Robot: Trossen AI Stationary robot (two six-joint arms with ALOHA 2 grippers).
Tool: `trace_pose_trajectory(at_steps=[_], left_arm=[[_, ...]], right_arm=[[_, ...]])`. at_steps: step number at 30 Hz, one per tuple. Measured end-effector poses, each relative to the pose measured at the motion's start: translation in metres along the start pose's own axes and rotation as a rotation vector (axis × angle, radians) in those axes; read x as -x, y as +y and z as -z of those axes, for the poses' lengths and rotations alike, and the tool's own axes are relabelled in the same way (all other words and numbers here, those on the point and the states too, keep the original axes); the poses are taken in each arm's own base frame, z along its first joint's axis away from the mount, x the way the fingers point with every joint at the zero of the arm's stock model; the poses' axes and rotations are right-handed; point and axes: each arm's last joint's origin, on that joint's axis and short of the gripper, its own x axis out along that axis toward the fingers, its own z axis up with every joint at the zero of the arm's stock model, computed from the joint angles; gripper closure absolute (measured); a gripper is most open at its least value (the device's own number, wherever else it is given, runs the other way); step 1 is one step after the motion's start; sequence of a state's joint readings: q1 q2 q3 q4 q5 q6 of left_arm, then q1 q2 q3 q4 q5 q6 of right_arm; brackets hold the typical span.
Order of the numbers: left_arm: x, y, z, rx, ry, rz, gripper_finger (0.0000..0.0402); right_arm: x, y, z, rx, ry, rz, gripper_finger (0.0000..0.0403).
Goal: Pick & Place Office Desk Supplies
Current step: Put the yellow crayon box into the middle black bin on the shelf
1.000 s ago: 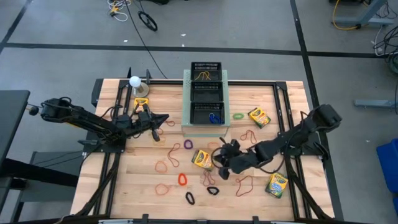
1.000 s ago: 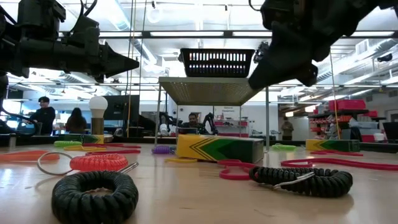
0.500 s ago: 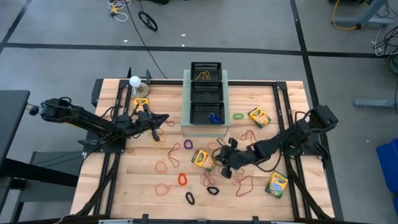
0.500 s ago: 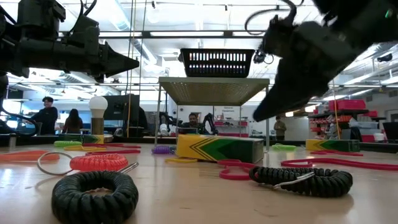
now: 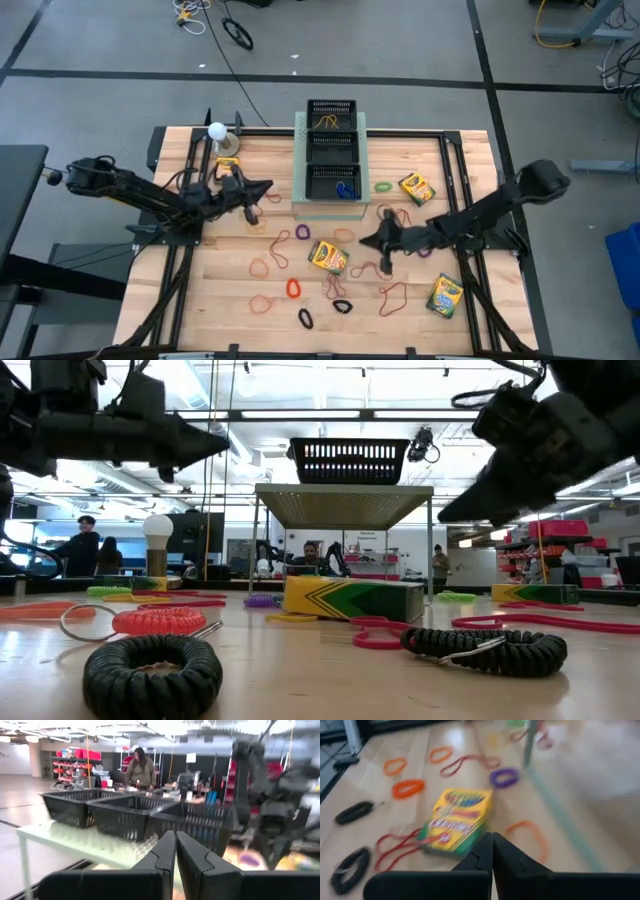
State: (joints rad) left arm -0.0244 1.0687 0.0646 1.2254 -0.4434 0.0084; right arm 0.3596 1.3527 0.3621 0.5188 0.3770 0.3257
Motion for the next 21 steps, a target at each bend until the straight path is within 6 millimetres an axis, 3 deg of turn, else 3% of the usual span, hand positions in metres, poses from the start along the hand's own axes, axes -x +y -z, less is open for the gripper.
trace_pose_trajectory(at_steps=[6,9,16,21], left_arm=[[-0.011,-0.010,-0.014,0.121,-0.038,0.156,0.0379],[-0.022,-0.014,-0.021,0.228,-0.005,0.119,0.0379],[-0.055,-0.049,-0.026,0.218,0.310,0.205,0.0371],[-0.065,-0.089,-0.007,0.244,0.580,0.238,0.0349]], right_arm=[[0.031,-0.021,-0.012,0.077,-0.108,0.010,0.0394],[0.045,-0.034,-0.018,0.120,-0.130,0.049,0.0395],[0.073,-0.059,-0.036,0.216,-0.233,0.167,0.0393],[0.084,-0.069,-0.043,0.241,-0.289,0.230,0.0392]])
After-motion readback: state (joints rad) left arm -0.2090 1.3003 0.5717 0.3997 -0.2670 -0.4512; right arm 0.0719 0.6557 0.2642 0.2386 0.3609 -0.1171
